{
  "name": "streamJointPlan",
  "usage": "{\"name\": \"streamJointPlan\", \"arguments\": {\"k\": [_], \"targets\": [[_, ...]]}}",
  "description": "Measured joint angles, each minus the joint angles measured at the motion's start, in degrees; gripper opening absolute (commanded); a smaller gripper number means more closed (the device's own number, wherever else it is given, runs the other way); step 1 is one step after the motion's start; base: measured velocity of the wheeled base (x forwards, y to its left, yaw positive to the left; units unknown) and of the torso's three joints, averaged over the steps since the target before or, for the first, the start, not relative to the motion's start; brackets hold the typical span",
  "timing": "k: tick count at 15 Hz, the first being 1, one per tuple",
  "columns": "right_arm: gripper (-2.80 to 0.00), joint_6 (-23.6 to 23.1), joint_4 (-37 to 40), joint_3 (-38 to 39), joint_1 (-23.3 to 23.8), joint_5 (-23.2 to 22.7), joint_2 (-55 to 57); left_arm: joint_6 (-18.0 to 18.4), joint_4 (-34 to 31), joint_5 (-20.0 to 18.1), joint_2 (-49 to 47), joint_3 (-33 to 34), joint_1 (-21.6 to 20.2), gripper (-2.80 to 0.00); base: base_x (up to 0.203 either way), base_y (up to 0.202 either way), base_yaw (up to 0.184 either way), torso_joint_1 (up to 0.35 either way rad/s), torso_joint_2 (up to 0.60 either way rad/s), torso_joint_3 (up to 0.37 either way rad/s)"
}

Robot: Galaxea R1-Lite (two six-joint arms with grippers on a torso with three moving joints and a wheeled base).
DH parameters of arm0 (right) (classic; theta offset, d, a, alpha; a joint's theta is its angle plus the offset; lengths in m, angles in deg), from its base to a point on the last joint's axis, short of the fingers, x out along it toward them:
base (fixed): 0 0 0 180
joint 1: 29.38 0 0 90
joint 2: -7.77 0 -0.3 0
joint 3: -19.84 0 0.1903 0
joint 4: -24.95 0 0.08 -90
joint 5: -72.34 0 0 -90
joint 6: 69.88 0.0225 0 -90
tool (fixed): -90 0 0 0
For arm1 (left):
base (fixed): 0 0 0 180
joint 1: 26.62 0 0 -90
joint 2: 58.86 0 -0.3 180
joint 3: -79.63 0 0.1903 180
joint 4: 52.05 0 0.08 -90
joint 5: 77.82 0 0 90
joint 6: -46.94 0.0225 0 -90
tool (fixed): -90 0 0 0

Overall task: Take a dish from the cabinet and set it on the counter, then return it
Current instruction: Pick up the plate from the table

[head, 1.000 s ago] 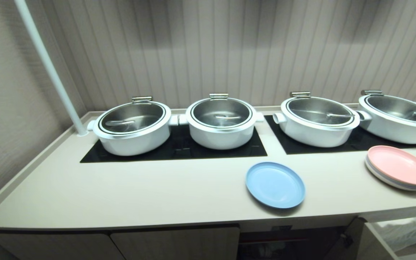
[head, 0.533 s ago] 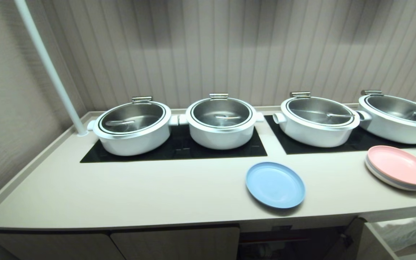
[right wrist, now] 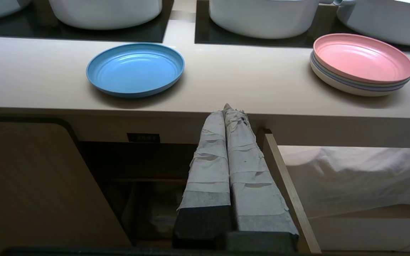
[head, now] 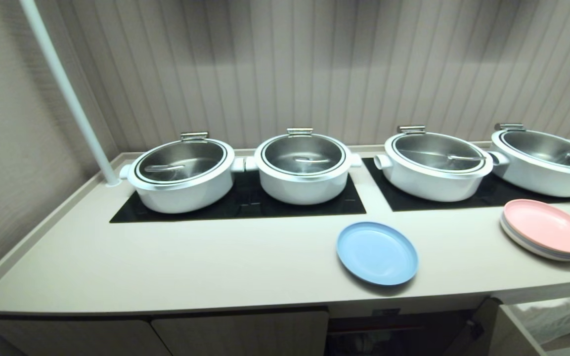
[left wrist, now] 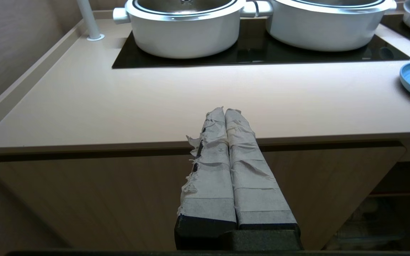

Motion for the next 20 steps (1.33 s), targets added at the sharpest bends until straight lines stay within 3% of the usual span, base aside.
{"name": "streamJointPlan", "arguments": {"k": [6,14,20], "targets": [[-2.80,-0.41,-5.19,-0.23,-0.16,0.15,12.65,0.00,0.00,0.00,0.00,0.00,0.00,-2.80,0.000,0.000,0.000,0.000,0.00,0.000],[-2.80,-0.65,-28.57,-0.41,-0.87,-0.07,35.89,0.00,0.00,0.00,0.00,0.00,0.00,-2.80,0.000,0.000,0.000,0.000,0.00,0.000],[-2.80,-3.20,-29.57,-4.88,-1.63,-3.64,49.37,0.00,0.00,0.00,0.00,0.00,0.00,-2.80,0.000,0.000,0.000,0.000,0.00,0.000]]}}
